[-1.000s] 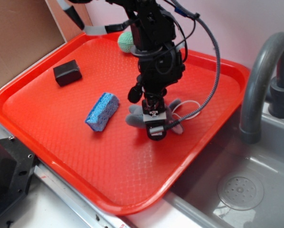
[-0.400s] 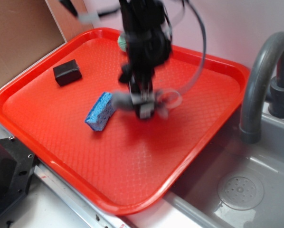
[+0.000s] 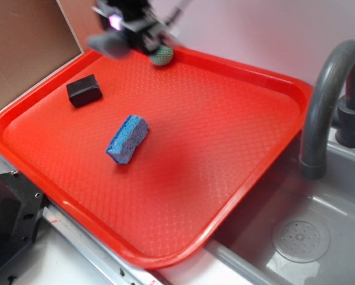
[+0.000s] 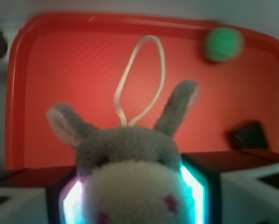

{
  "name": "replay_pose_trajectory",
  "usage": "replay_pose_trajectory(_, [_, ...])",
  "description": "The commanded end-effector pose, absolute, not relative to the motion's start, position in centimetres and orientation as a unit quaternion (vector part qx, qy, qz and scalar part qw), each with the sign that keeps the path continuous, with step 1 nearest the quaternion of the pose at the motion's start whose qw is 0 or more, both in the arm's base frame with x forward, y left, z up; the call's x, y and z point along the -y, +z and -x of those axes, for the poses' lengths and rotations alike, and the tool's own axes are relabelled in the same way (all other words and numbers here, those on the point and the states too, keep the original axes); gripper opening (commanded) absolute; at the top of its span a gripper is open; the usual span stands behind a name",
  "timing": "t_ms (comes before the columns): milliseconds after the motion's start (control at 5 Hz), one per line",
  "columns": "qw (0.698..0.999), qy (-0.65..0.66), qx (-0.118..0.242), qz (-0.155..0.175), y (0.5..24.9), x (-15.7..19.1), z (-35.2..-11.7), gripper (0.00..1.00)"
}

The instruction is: Grab the gray animal.

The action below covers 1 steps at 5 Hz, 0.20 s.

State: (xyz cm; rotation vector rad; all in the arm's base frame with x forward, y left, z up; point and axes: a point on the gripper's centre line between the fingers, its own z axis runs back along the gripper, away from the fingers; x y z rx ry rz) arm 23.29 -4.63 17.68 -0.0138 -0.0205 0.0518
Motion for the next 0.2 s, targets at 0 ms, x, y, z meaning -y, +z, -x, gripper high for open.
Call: replay_pose_trajectory(0, [0.997, 0.075, 0.005, 0.032, 19.06, 4.51, -21.87, 0.00])
